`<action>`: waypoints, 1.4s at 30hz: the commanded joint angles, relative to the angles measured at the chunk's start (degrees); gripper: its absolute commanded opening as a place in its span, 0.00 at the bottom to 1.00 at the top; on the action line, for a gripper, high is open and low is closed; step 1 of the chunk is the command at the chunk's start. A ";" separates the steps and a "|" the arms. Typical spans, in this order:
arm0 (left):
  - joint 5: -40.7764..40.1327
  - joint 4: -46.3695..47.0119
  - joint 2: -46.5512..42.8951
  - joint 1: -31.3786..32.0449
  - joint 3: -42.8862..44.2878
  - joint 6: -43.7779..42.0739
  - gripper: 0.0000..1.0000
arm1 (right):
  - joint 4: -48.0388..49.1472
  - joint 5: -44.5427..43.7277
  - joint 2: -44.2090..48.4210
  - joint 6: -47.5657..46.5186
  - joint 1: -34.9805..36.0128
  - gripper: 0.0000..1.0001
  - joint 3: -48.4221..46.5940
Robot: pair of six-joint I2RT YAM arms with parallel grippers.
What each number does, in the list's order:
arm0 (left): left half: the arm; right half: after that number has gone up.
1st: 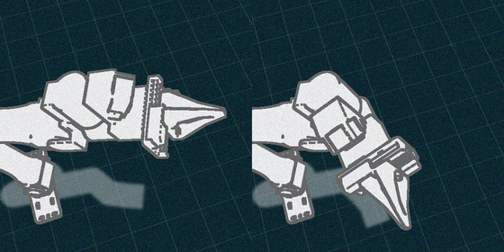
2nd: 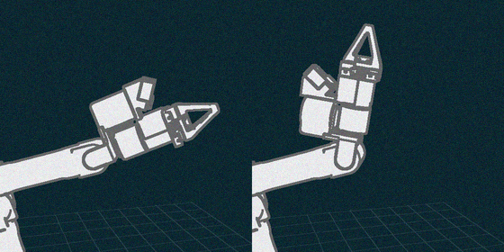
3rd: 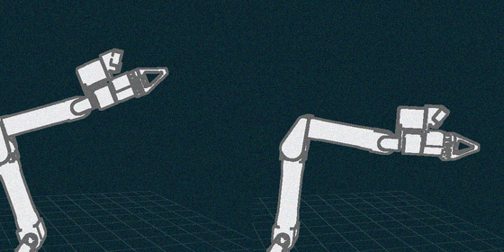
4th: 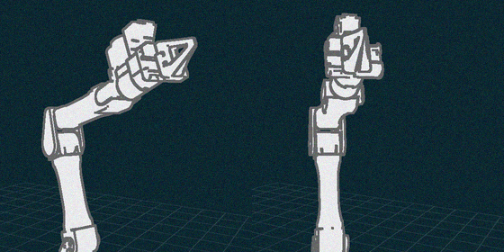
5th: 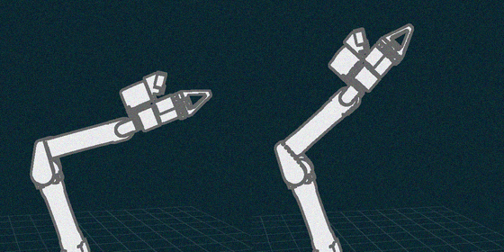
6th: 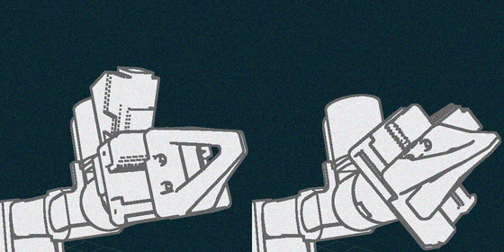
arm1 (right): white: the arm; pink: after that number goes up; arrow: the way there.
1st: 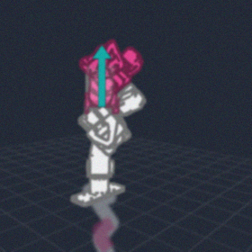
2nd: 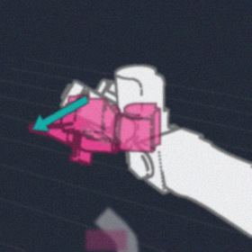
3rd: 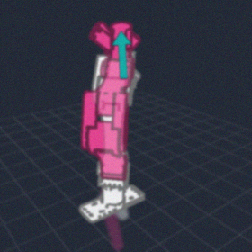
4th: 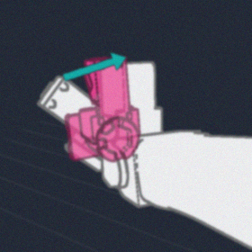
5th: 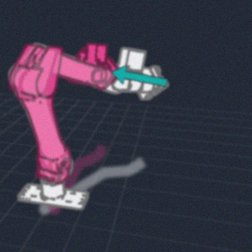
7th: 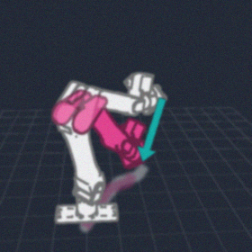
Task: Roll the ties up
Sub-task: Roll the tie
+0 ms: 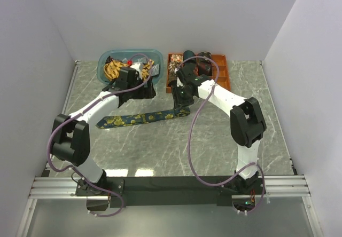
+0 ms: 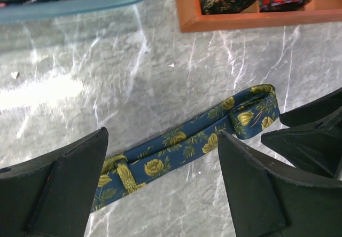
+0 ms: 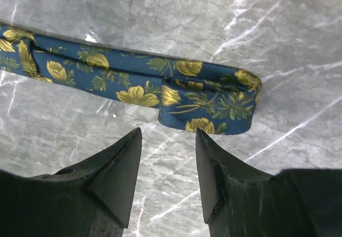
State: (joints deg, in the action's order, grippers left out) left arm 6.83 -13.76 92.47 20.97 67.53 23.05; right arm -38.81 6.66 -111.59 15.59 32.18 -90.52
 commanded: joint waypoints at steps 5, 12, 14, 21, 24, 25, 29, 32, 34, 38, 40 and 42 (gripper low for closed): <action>1.79 5.23 0.69 4.50 1.55 -11.68 0.92 | 2.25 -1.73 8.83 2.33 -3.35 0.53 2.63; 4.33 1.03 8.95 11.28 11.81 -25.85 0.99 | 2.87 -1.20 19.12 7.08 -11.08 0.69 11.32; 5.12 -1.70 12.80 12.94 14.64 -29.53 0.99 | 2.51 -1.73 22.01 8.65 -13.01 0.79 13.17; 7.50 -7.59 21.52 17.26 25.27 -37.81 1.00 | 3.56 -1.03 29.06 10.95 -17.93 0.93 23.27; 7.06 -10.83 25.30 18.31 28.52 -40.27 0.99 | 4.00 -0.24 30.99 11.30 -19.96 0.93 25.91; 6.97 -11.81 26.26 18.32 29.49 -40.71 0.99 | 4.09 -0.07 31.34 11.39 -20.58 0.93 26.44; 7.93 -14.72 30.23 18.75 33.10 -42.82 0.99 | 4.88 1.34 33.63 11.83 -23.13 0.93 29.08; 9.34 -15.77 31.28 19.19 33.98 -43.44 1.00 | 5.41 2.83 34.16 11.83 -25.06 0.92 30.58; 9.69 -15.69 31.37 19.54 33.72 -43.70 0.99 | 5.67 3.36 34.25 11.83 -25.77 0.92 31.37; 8.03 -15.33 32.42 20.51 33.11 -44.58 0.99 | 6.55 6.25 33.72 12.35 -27.08 0.91 32.33; 7.76 -15.33 33.13 20.77 33.20 -44.58 0.99 | 6.90 7.05 33.20 12.35 -27.35 0.91 32.51; 7.67 -14.11 33.13 20.95 33.28 -44.58 0.97 | 6.90 8.02 32.67 12.27 -27.52 0.91 32.42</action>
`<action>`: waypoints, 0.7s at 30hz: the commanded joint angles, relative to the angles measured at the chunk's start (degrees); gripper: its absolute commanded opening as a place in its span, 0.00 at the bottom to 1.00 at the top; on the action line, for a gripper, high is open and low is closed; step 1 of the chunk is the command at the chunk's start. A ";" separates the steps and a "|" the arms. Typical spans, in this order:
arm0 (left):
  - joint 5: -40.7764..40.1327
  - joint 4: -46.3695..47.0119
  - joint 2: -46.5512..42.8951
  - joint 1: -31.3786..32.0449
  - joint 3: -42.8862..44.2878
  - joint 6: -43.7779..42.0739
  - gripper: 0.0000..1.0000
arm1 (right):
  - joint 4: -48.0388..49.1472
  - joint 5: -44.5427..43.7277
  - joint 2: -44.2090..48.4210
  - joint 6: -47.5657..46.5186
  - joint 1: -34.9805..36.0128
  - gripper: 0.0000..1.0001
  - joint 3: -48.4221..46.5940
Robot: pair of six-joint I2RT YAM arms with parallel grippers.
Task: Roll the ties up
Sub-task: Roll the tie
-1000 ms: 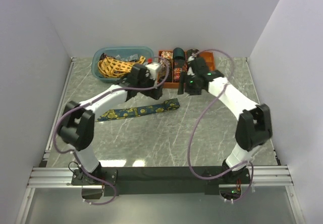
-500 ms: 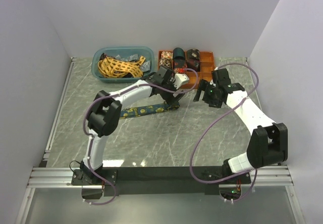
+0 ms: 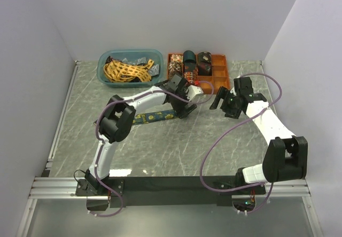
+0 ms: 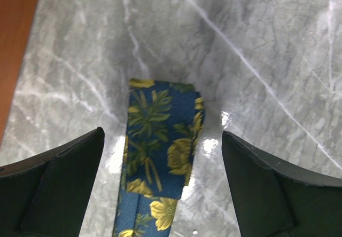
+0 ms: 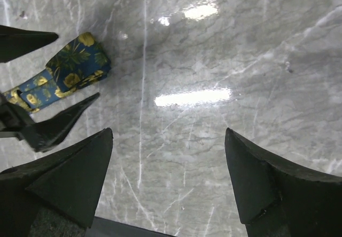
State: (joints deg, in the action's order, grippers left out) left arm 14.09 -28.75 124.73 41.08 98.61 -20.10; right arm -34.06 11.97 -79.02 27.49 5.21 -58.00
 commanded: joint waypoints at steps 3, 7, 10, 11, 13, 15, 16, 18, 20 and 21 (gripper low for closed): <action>-0.81 1.95 1.75 1.46 2.81 -1.61 0.94 | 2.16 3.76 -0.52 0.11 -0.99 0.90 -0.01; -2.92 2.56 3.24 2.07 3.17 -2.14 0.89 | 2.42 5.25 -0.34 0.03 -1.26 0.90 0.43; -3.97 3.17 4.38 2.16 3.26 -2.49 0.86 | 2.60 6.13 -0.34 0.02 -1.35 0.90 0.78; -4.15 3.26 4.65 2.08 3.34 -2.49 0.84 | 2.60 6.23 -0.25 -0.06 -1.43 0.89 0.78; -4.33 3.44 5.09 2.07 3.43 -2.75 0.83 | 2.60 6.40 0.01 -0.06 -1.43 0.89 1.04; -3.72 3.53 5.52 2.07 3.43 -2.75 0.72 | 2.69 6.58 0.10 -0.06 -1.52 0.89 1.22; -3.37 3.35 5.79 2.07 3.43 -2.49 0.68 | 2.60 6.67 0.27 -0.15 -1.52 0.89 1.39; -1.88 2.83 6.23 2.07 3.70 -2.40 0.58 | 2.69 6.84 0.36 -0.15 -1.52 0.89 1.66; -1.26 2.13 6.49 1.99 3.52 -2.31 0.53 | 2.86 7.10 0.71 -0.06 -1.52 0.88 2.10; -0.56 2.03 6.58 2.07 3.17 -2.31 0.52 | 3.12 7.19 0.80 -0.06 -1.52 0.88 2.19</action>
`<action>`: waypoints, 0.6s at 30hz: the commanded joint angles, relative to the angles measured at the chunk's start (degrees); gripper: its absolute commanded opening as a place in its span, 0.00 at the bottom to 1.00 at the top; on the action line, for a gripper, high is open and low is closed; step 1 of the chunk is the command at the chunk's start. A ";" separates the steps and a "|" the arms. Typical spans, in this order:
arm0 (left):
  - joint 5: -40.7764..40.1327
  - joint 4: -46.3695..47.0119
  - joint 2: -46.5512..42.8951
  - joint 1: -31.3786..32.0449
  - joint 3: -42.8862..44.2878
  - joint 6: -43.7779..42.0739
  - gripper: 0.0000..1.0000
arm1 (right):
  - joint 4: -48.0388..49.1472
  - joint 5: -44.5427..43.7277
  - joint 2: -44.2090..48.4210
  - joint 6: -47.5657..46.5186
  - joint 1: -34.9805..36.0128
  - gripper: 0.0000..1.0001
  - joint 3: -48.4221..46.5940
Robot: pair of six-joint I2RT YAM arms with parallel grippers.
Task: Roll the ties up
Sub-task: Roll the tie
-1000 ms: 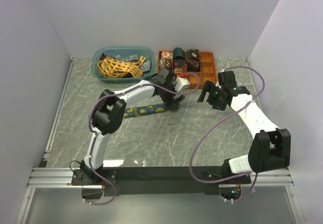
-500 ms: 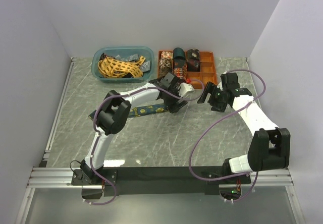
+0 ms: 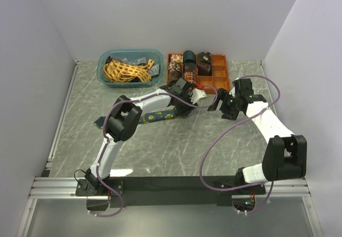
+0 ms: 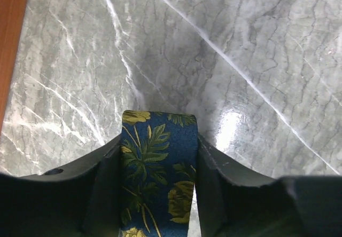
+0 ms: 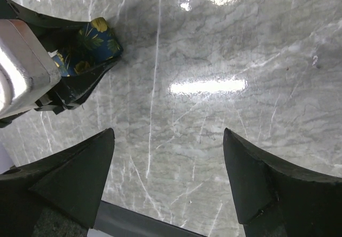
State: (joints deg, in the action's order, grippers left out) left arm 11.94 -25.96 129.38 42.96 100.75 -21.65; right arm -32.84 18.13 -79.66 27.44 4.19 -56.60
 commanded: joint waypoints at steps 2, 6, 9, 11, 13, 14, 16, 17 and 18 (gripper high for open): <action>2.38 -0.41 1.31 0.11 -0.28 -0.68 0.40 | 2.08 1.38 1.52 0.07 -0.49 0.88 1.22; 4.14 -0.33 0.08 0.19 -1.95 -0.06 0.32 | 3.04 2.52 1.61 0.24 -0.49 0.87 2.02; 4.93 0.72 -1.32 0.19 -3.63 0.38 0.34 | 4.01 3.84 1.44 0.42 -0.49 0.87 2.63; 3.79 1.17 -2.29 0.19 -4.42 0.64 0.41 | 4.80 5.51 1.35 0.33 -0.49 0.86 3.16; 2.48 1.52 -3.25 0.11 -4.33 0.90 0.55 | 6.20 7.08 1.52 -0.02 -0.41 0.86 3.42; 1.86 1.52 -3.87 0.19 -4.07 1.08 0.69 | 6.82 7.53 1.61 -0.02 -0.41 0.86 3.42; 1.33 3.09 -6.06 0.02 -3.81 2.57 0.76 | 9.10 8.41 1.87 -0.02 -0.41 0.86 3.42; 1.07 3.89 -7.03 0.11 -4.07 3.36 0.83 | 10.15 9.37 1.87 0.15 -0.41 0.86 3.34; 0.63 5.29 -8.08 -0.07 -4.33 4.41 0.85 | 12.43 9.81 1.96 0.33 -0.41 0.86 3.51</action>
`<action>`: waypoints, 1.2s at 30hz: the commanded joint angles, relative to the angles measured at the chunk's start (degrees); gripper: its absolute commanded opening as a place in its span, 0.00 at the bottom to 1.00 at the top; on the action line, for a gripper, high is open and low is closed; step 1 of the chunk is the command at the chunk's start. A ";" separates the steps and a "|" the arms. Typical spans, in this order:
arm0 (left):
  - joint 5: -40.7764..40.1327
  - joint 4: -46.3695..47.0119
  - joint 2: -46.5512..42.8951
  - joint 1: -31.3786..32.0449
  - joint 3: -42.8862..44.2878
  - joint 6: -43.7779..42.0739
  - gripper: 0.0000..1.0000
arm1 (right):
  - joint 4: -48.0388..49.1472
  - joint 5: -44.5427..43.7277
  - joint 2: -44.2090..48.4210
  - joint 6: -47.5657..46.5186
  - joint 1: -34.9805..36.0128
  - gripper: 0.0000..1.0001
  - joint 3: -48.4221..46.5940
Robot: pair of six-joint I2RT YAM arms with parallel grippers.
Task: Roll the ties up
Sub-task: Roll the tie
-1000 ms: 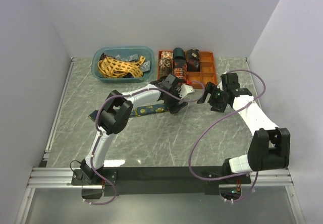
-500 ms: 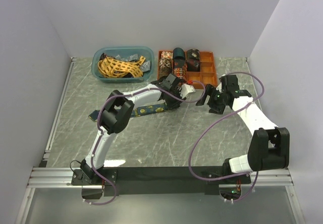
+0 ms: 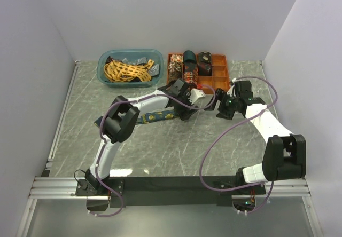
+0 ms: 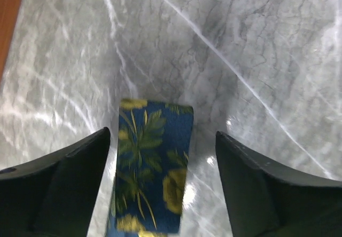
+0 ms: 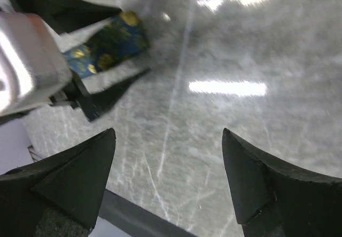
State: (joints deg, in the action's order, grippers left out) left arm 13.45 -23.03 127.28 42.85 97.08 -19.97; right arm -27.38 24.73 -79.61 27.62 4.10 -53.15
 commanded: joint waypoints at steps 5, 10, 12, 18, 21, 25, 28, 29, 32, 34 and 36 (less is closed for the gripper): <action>-3.96 9.21 -13.80 -1.63 -3.37 15.29 0.91 | 14.53 5.59 -0.54 2.79 -0.23 0.88 -1.25; -9.41 11.25 -22.50 -4.78 -9.00 31.96 0.81 | 22.09 10.95 -8.79 4.11 0.03 0.84 -3.36; -10.54 10.64 -24.27 -5.23 -12.43 35.77 0.71 | 24.98 11.74 -11.95 4.46 0.73 0.83 -4.16; -6.34 14.14 -27.27 -6.02 -22.63 45.62 0.38 | 30.70 14.02 -18.72 5.52 2.58 0.82 -5.39; -2.48 16.08 -26.04 -6.02 -23.78 47.56 0.34 | 31.33 14.20 -21.71 5.17 3.81 0.82 -6.27; 0.25 17.49 -23.22 -5.94 -23.25 48.09 0.33 | 33.43 14.91 -24.53 5.87 4.87 0.81 -6.45; 0.70 17.49 -21.47 -5.94 -22.29 48.09 0.34 | 34.23 15.00 -26.03 6.05 5.57 0.81 -6.36; 0.78 17.75 -21.20 -5.94 -22.20 48.00 0.33 | 34.75 14.91 -26.20 5.96 5.66 0.81 -6.27; 1.31 17.58 -19.80 -5.94 -21.58 47.92 0.31 | 35.63 14.91 -26.99 6.57 5.75 0.80 -5.66; 1.84 17.58 -18.57 -5.94 -21.23 47.83 0.31 | 36.69 15.35 -27.61 7.01 5.92 0.81 -5.48; 1.84 17.84 -17.52 -5.94 -21.05 47.65 0.31 | 37.22 15.52 -28.57 7.19 6.10 0.80 -5.57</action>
State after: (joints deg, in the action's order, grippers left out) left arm 13.61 -7.55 108.47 36.69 73.58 27.29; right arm 6.00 39.18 -106.48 34.11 9.67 -57.47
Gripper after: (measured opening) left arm 0.308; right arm 0.806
